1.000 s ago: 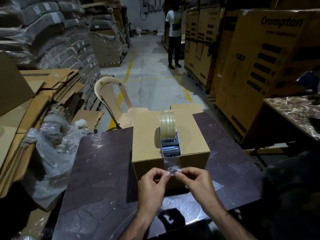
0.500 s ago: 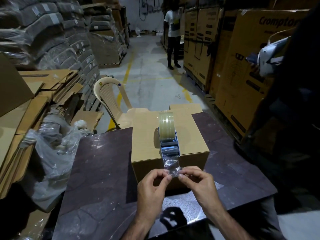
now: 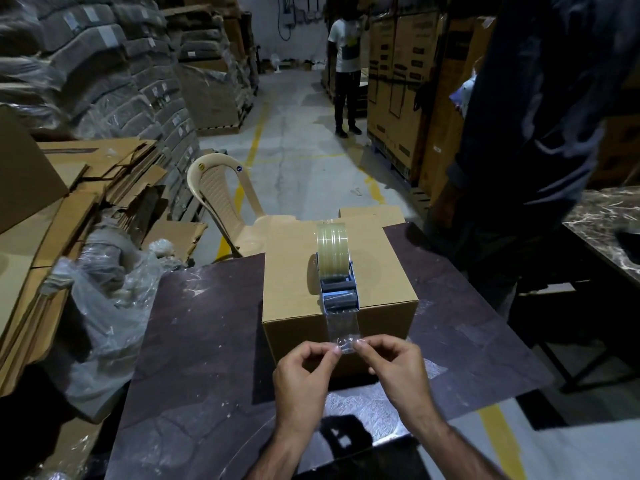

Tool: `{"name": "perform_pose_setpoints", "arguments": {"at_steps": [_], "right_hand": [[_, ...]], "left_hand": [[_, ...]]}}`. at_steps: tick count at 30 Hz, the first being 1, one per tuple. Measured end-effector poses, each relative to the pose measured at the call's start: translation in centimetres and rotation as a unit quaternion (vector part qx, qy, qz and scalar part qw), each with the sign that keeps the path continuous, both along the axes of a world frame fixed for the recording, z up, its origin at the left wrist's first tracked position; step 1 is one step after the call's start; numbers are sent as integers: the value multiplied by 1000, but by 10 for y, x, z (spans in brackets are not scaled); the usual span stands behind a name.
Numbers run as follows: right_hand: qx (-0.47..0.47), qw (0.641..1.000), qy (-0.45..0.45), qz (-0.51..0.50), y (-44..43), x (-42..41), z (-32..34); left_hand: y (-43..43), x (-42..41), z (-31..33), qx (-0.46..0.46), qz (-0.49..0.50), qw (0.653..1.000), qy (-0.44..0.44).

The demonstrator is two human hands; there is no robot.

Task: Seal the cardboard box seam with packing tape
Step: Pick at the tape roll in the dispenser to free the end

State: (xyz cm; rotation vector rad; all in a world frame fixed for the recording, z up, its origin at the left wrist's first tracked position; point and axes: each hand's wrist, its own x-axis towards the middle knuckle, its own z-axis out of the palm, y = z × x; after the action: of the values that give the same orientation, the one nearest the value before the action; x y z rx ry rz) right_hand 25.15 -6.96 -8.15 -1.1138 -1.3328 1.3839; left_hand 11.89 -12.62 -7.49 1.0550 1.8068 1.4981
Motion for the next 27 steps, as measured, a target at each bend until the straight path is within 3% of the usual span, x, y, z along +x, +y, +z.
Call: {"name": "perform_pose_setpoints", "arguments": {"at_steps": [27], "right_hand": [[-11,998,-43,-38,-1,-12,-6]], "left_hand": [[14,1,-11,-51,30,997,-53]]}}
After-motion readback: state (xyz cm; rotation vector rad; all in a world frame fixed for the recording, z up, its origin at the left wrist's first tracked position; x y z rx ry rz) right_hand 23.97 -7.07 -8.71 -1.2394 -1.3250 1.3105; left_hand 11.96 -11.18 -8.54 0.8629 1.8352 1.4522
